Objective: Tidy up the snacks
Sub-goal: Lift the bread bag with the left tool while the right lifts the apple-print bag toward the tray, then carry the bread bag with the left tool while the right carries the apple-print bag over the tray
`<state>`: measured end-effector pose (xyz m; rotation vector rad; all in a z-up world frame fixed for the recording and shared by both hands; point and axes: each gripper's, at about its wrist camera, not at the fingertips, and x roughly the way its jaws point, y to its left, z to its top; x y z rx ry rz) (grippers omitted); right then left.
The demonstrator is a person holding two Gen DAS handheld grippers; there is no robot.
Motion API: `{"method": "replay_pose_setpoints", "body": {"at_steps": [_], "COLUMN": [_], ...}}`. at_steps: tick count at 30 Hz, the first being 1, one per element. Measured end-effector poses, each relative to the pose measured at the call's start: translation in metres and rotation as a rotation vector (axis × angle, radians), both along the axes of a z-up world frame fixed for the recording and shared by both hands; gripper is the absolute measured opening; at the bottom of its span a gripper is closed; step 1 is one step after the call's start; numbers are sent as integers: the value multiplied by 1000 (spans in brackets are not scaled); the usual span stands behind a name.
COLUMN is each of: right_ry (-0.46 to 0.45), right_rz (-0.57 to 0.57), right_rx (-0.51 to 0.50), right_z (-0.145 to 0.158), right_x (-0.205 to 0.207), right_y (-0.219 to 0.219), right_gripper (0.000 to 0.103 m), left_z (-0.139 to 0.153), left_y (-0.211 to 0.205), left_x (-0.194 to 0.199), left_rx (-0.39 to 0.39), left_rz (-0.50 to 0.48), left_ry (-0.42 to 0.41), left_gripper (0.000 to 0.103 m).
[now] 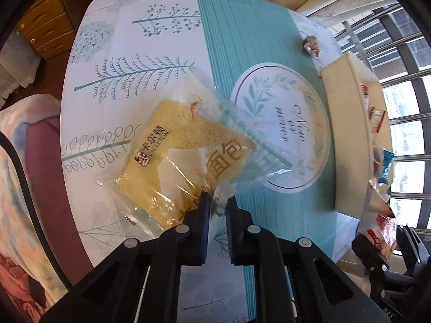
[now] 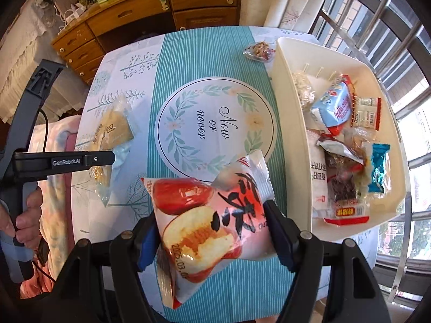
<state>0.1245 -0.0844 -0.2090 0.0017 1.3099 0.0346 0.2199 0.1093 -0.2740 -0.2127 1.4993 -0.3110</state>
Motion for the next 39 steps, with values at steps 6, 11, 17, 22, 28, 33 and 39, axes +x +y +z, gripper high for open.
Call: {"method": "replay_pose_setpoints", "body": {"at_steps": [6, 11, 17, 22, 28, 33, 39], "right_ry": [2, 3, -14, -24, -27, -13, 9], "right_rz": [-16, -9, 3, 0, -65, -117, -135], "right_rx": [24, 38, 63, 60, 52, 43, 46], "right_z": [0, 0, 6, 12, 14, 10, 3], "right_x": [-9, -12, -14, -17, -24, -30, -33], "right_y": [-9, -19, -34, -48, -62, -63, -55], "right_gripper": [71, 71, 71, 71, 72, 72, 72], "left_z": [22, 48, 50, 37, 6, -18, -39], "left_y": [3, 6, 3, -2, -15, -22, -28], "left_x": [-13, -23, -26, -25, -18, -13, -7], "left_rx": [-90, -144, -49, 29, 125, 155, 200], "left_rz": [3, 22, 29, -7, -114, -200, -266], "left_ry": [-50, -98, -102, -75, -16, 33, 68], "left_gripper": [6, 6, 21, 67, 86, 96, 102]}}
